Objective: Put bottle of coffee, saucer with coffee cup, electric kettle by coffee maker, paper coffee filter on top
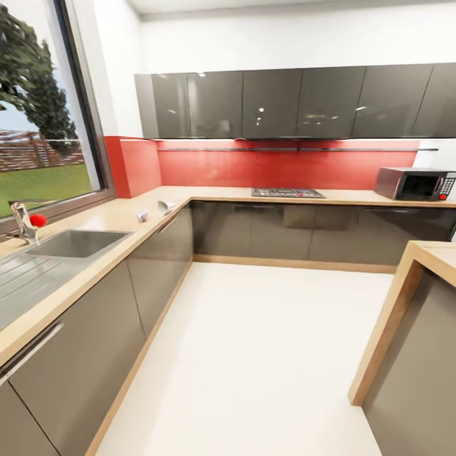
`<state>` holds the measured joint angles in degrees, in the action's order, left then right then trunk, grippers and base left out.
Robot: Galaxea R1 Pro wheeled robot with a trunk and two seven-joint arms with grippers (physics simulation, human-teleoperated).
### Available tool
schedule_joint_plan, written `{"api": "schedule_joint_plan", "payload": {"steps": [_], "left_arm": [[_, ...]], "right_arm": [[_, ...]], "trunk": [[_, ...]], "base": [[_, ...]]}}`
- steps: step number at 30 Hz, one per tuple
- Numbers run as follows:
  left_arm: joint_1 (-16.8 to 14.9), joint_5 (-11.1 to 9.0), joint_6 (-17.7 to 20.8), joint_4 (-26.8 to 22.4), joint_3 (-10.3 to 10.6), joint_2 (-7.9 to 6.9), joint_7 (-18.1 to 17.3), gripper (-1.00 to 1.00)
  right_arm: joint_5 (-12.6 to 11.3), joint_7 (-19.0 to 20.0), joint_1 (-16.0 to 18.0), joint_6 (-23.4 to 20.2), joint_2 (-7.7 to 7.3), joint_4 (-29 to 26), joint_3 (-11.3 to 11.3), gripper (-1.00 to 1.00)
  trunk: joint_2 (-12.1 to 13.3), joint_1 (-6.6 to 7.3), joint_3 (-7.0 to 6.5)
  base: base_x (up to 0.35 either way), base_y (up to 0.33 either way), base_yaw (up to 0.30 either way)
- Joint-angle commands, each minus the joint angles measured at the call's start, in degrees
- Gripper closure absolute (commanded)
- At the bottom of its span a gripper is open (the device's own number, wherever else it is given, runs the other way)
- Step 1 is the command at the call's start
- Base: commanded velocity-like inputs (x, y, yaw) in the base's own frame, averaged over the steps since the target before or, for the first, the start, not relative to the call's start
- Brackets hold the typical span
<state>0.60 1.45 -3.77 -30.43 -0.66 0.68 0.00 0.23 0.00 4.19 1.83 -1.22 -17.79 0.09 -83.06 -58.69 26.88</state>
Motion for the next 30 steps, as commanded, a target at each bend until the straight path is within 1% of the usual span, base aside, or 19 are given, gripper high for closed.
{"api": "schedule_joint_plan", "payload": {"steps": [1, 30], "left_arm": [[0.0, 0.1, -0.1, -0.1, -0.1, 0.02, 0.0, -1.0], [0.0, 0.1, -0.1, -0.1, -0.1, 0.02, 0.0, -1.0]], "right_arm": [[0.0, 0.0, 0.0, 0.2, -0.01, 0.0, 0.0, -1.0], [0.0, 0.0, 0.0, 0.2, -0.06, 0.0, 0.1, -1.0]], "trunk": [[0.0, -0.03, 0.05], [0.0, -0.03, 0.05]], "base": [[0.323, -0.009, 0.0], [0.326, -0.001, 0.0]]}}
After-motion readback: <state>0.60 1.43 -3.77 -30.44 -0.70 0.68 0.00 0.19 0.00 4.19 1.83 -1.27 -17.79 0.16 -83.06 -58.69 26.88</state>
